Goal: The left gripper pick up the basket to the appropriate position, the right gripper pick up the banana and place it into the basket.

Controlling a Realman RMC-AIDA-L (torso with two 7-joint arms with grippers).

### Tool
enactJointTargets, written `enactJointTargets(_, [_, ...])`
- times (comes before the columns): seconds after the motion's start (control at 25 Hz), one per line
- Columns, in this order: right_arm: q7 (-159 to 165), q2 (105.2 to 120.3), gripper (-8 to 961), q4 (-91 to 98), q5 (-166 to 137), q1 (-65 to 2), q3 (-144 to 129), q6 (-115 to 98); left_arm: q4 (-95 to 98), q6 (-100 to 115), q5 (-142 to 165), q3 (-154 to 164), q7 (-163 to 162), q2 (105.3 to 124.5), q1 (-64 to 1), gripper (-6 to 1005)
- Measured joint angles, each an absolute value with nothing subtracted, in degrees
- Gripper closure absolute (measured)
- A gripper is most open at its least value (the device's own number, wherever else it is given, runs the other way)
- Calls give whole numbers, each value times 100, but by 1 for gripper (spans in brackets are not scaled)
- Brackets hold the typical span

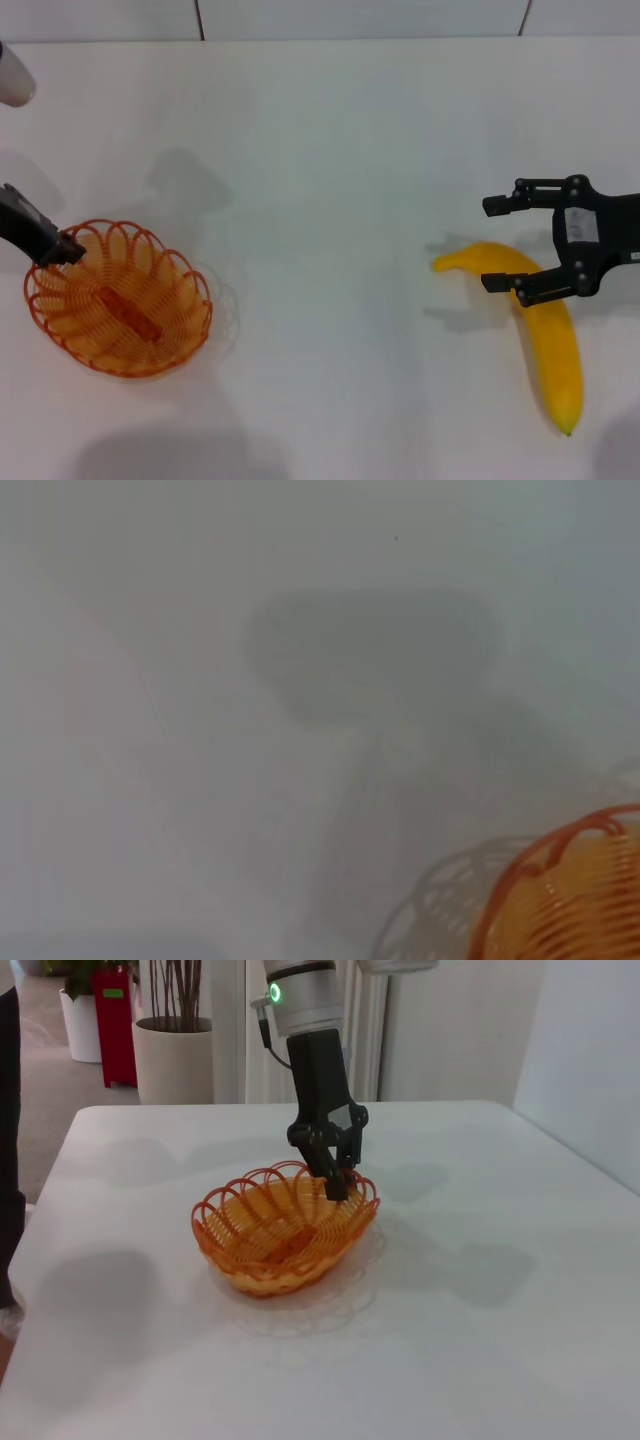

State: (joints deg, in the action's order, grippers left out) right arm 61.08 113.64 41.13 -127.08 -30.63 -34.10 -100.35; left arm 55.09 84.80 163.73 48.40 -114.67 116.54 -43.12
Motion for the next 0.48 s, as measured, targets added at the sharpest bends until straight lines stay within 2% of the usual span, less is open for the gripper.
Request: enactJointTargets(0.48, [6109,11342,73,4113,-12708,-3012,-3324,-10044,6109,9017,15693,4787,-11480,11654,-4096,879])
